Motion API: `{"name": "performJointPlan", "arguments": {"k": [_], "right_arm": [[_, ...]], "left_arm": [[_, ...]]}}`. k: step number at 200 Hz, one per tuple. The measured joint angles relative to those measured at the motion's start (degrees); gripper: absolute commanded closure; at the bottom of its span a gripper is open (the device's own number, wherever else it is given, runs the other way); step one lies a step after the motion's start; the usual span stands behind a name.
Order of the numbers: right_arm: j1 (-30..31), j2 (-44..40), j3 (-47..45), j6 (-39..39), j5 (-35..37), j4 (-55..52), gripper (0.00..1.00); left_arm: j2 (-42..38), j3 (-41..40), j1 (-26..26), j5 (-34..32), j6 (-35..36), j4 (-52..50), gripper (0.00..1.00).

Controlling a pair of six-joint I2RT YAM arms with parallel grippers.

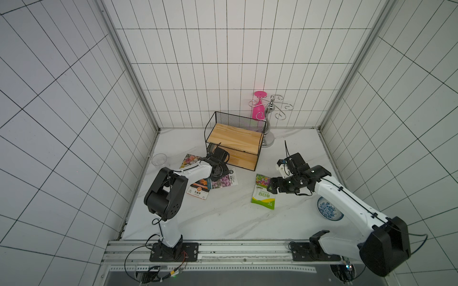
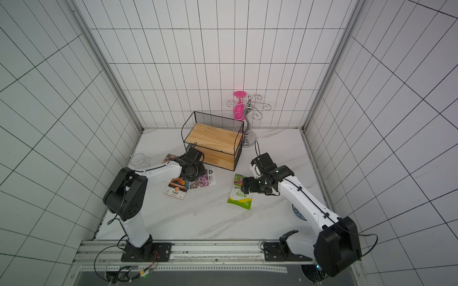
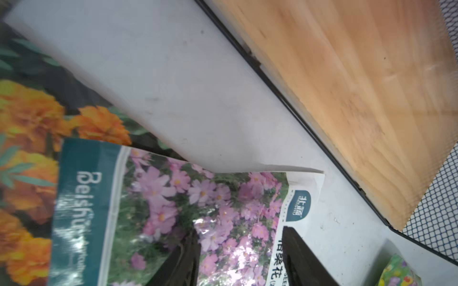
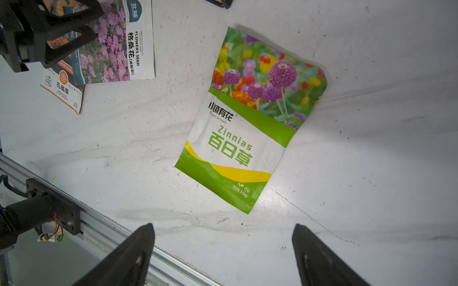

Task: Take the seed bag off the shelf
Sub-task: Move the seed packet to the center of the board.

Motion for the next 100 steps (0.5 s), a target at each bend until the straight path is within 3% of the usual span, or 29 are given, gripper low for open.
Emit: {"name": "performJointPlan", "arguments": {"k": [60, 100], "right_arm": [[0.0, -0.5, 0.0, 0.0, 0.0, -0.1, 0.08], [0.0, -0.6, -0.1, 0.0, 0.1, -0.1, 0.09]], "left_arm": [[1.2, -2.4, -1.8, 0.3, -6.1, 8.2, 0.44], [4.3, 1.8, -6.2, 1.5, -12.3, 8.4, 0.45]]}}
